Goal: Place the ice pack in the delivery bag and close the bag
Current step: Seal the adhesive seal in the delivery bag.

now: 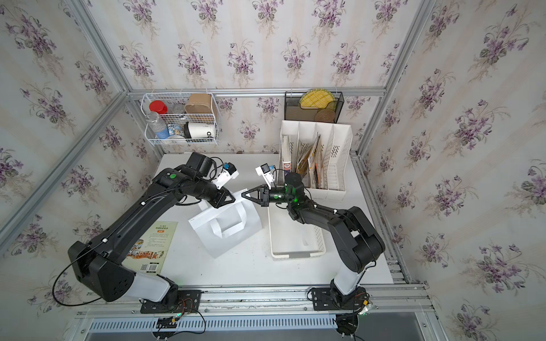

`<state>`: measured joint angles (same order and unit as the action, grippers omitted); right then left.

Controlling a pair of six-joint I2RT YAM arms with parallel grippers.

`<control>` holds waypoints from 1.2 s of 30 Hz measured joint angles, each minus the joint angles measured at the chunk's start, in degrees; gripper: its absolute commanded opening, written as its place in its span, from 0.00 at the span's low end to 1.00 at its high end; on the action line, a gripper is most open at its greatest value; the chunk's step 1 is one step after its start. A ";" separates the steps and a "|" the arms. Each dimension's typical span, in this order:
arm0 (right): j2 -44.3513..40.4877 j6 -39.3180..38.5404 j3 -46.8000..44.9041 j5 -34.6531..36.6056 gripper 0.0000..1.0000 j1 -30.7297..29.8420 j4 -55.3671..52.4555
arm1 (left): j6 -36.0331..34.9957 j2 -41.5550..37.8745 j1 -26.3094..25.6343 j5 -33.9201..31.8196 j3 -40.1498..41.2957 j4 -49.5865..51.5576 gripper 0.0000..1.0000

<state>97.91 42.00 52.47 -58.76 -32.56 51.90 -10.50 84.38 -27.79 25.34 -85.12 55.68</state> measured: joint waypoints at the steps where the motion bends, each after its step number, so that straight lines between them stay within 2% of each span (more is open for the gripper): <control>1: 0.13 0.02 0.20 0.00 0.05 0.00 -0.31 | -0.02 -0.04 0.00 0.09 0.04 0.00 0.02; 3: 0.20 -0.07 0.55 -0.04 0.16 0.00 -0.74 | -0.04 -0.22 0.02 0.22 0.09 0.04 0.00; 6: -0.07 -0.70 0.57 -0.04 0.28 -0.02 -1.27 | -0.02 -0.52 -0.02 0.39 0.09 0.17 0.01; 10: -0.81 -3.28 0.57 -0.09 0.37 -0.17 -3.19 | 0.13 -0.92 -0.02 0.09 0.09 0.37 0.06; 13: -0.85 -4.96 0.44 0.00 0.37 -0.11 -4.92 | 0.37 -0.96 -0.02 -0.63 0.09 0.37 0.07; 19: 0.28 -5.99 0.07 -0.02 0.28 -0.11 -5.11 | 1.31 -1.18 -0.04 -0.92 0.22 0.48 0.10; 23: 1.40 -5.79 0.00 -0.70 0.09 -0.11 -2.60 | 1.68 -1.18 -0.04 -0.85 0.22 0.90 0.14; 25: 2.03 -4.98 0.00 -0.96 0.00 -0.11 -0.79 | 1.84 -1.31 -0.04 -0.85 0.22 0.87 0.22; 28: 2.67 -4.22 0.24 -0.94 0.00 -0.11 0.55 | 2.12 -2.27 -0.04 -0.96 0.31 1.09 0.37; 30: 2.86 -3.82 0.46 -0.87 0.00 -0.11 0.90 | 2.34 -3.58 -0.04 -1.68 0.81 1.16 0.43; 36: 3.50 -2.95 0.79 -0.42 0.00 -0.11 1.05 | 3.37 -7.08 -0.07 -7.48 3.54 2.75 0.44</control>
<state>101.41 39.05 53.25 -59.18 -32.67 52.95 -7.14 77.30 -27.86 17.87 -81.58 58.43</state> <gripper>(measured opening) 0.078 0.443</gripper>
